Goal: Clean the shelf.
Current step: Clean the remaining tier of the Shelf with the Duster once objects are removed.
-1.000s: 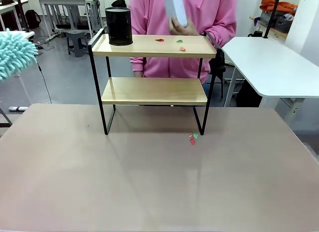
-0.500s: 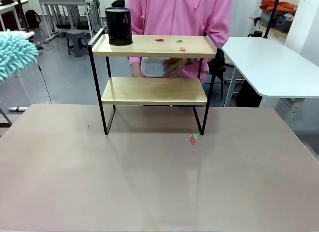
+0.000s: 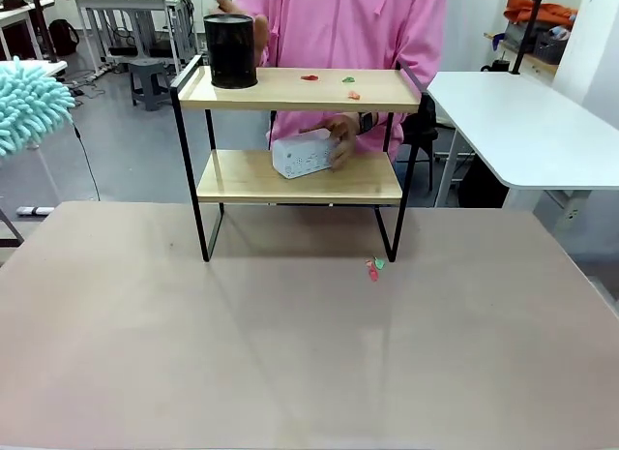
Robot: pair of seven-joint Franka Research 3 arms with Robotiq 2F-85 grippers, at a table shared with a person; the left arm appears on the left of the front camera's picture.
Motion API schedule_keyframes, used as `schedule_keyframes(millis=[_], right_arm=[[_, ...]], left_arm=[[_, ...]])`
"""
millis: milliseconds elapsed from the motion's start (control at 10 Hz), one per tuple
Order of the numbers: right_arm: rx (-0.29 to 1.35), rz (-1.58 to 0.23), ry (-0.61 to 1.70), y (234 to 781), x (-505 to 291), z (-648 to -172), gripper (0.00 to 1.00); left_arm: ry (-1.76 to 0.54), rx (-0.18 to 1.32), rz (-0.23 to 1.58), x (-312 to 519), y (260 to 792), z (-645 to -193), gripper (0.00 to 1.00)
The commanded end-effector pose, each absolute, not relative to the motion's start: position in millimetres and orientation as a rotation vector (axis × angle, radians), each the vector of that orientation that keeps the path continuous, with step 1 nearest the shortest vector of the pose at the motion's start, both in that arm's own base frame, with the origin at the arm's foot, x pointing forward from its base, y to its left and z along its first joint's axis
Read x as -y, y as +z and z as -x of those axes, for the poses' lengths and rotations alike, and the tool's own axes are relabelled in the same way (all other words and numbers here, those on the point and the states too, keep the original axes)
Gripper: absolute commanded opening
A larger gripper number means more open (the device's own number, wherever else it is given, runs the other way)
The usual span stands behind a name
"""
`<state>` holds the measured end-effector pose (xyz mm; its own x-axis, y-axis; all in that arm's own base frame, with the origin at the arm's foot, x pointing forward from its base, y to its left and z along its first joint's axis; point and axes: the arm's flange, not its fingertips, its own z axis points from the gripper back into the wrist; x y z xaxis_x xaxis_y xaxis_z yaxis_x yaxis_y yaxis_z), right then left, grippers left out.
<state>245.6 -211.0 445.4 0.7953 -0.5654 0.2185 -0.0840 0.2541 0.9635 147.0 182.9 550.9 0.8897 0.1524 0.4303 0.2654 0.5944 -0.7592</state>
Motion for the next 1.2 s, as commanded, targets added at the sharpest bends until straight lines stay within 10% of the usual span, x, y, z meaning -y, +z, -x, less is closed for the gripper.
schedule_keyframes(millis=[0, 500, 1100], right_arm=[[0.625, -1.303, -0.347, 448, 211, -247, 1.00], [0.625, -1.303, -0.347, 448, 211, -247, 1.00], [0.625, -1.303, -0.347, 448, 211, -247, 1.00]], left_arm=[[-0.081, 0.511, 0.952, -181, 552, -146, 0.12], [-0.069, 0.488, 0.942, -183, 551, -147, 0.12], [0.039, 0.524, 0.792, -80, 705, -240, 0.12]])
